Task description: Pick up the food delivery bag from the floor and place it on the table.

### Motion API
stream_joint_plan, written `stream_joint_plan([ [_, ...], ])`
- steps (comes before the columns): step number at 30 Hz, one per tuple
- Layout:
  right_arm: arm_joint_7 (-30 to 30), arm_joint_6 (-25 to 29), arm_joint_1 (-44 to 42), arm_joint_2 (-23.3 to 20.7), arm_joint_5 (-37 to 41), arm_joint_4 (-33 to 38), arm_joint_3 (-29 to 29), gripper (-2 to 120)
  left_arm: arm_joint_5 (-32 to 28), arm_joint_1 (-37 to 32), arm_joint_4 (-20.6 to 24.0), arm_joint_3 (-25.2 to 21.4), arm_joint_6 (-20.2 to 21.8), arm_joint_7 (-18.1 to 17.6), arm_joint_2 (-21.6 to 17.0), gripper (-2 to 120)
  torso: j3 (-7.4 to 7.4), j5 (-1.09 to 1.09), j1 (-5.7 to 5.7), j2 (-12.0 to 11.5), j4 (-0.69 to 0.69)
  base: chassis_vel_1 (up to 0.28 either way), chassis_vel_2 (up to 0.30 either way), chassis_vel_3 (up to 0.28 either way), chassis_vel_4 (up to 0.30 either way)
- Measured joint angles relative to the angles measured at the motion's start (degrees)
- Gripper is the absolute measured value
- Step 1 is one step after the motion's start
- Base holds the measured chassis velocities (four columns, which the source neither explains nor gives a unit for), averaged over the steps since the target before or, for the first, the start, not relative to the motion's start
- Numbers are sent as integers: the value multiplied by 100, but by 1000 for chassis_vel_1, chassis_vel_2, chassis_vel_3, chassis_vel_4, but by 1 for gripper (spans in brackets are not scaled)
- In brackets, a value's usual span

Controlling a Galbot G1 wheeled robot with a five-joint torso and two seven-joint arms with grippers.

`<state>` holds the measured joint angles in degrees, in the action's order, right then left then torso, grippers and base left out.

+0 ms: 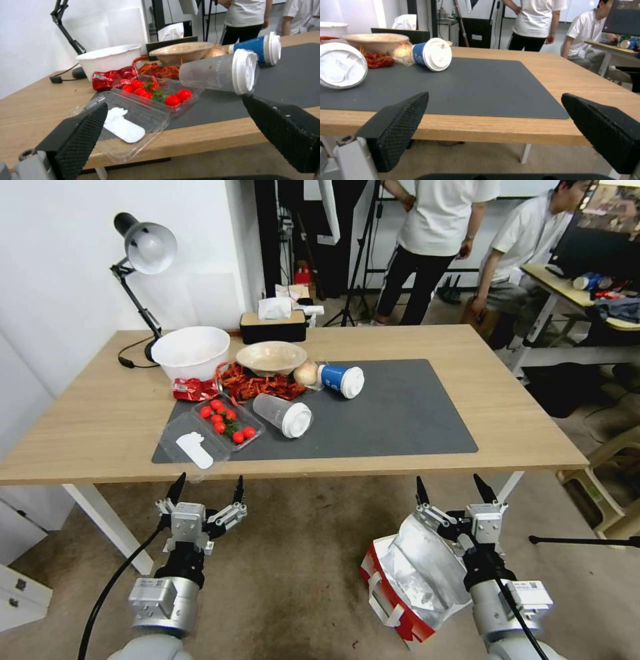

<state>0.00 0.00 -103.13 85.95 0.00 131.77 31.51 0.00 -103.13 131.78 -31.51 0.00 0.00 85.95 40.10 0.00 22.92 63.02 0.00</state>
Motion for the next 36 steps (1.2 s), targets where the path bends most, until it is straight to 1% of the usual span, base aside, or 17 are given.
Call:
stream_joint_plan([
  [10, -27, -30, -14, 16, -5, 7, -1, 100, -9, 1, 0, 4, 2, -7, -4, 100, 0, 0, 0, 0, 1, 0, 0, 0, 0],
  [11, -323, -328, -143, 181, -136, 111, -7, 100, -255, 50, 58, 119, 202, -188, -107, 100, 0, 0, 0, 0, 2, 0, 0, 0, 0],
  [12, -323, -328, -143, 181, -136, 111, -7, 100, -255, 50, 58, 119, 202, -188, -107, 100, 0, 0, 0, 0, 2, 0, 0, 0, 0],
  [13, -716, -716, -314, 404, -314, 250, -25, 100, -531, 112, 145, 255, 443, -391, -225, 100, 0, 0, 0, 0, -1, 0, 0, 0, 0],
  [14, -833, -830, -365, 471, -368, 292, -33, 100, -625, 131, 172, 301, 523, -460, -267, 100, 0, -1, 0, 0, -2, 0, 0, 0, 0],
  [15, -1067, -1063, -462, 599, -478, 372, -44, 100, -985, 208, 278, 474, 836, -725, -424, 100, 0, -3, 0, 1, -2, 0, 0, 0, 0],
  [16, -1113, -1109, -477, 618, -499, 391, -46, 100, -1216, 257, 347, 583, 1040, -899, -523, 100, -1, 0, 0, 0, -1, 0, 0, 0, 0],
  [17, -1113, -1109, -477, 618, -499, 391, -46, 100, -1216, 257, 347, 583, 1040, -899, -523, 100, -1, 0, 0, 0, -1, 0, 0, 0, 0],
  [21, -1120, -1066, -487, 617, -411, 418, -25, 100, -2067, 436, 602, 992, 1782, -1522, -885, 100, 0, 0, 0, 0, 0, 0, 0, 0, 0],
  [22, -1120, -1066, -487, 617, -411, 418, -25, 100, -2067, 436, 602, 992, 1782, -1522, -885, 100, 0, 0, 0, 0, 0, 0, 0, 0, 0],
  [25, -1100, -1028, -488, 617, -400, 432, -22, 100, -2653, 560, 776, 1278, 2291, -1952, -1140, 100, 0, 0, 0, 0, 0, 0, 0, 0, 0],
  [26, -1100, -1028, -488, 617, -400, 432, -22, 100, -2653, 560, 776, 1278, 2291, -1952, -1140, 100, 0, 0, 0, 0, 0, 0, 0, 0, 0],
  [28, -1082, -1000, -487, 618, -393, 446, -18, 100, -2799, 591, 818, 1347, 2419, -2063, -1201, 100, 0, 0, 0, 0, 0, 0, 0, 0, 0],
  [34, -1068, -973, -482, 618, -392, 459, -2, 100, -2832, 593, 824, 1360, 2433, -2087, -1215, 100, 0, 0, 0, 0, 0, 0, 0, 0, 0],
  [35, -1063, -970, -481, 619, -392, 459, -2, 100, -2838, 575, 824, 1370, 2352, -2087, -1221, 100, 0, -1, 0, 0, 0, 0, 0, 0, 0],
  [36, -1056, -966, -480, 629, -392, 459, -1, 100, -2833, 518, 810, 1374, 2078, -2063, -1221, 100, 0, 0, 0, 0, 0, 0, 0, 0, 0],
])
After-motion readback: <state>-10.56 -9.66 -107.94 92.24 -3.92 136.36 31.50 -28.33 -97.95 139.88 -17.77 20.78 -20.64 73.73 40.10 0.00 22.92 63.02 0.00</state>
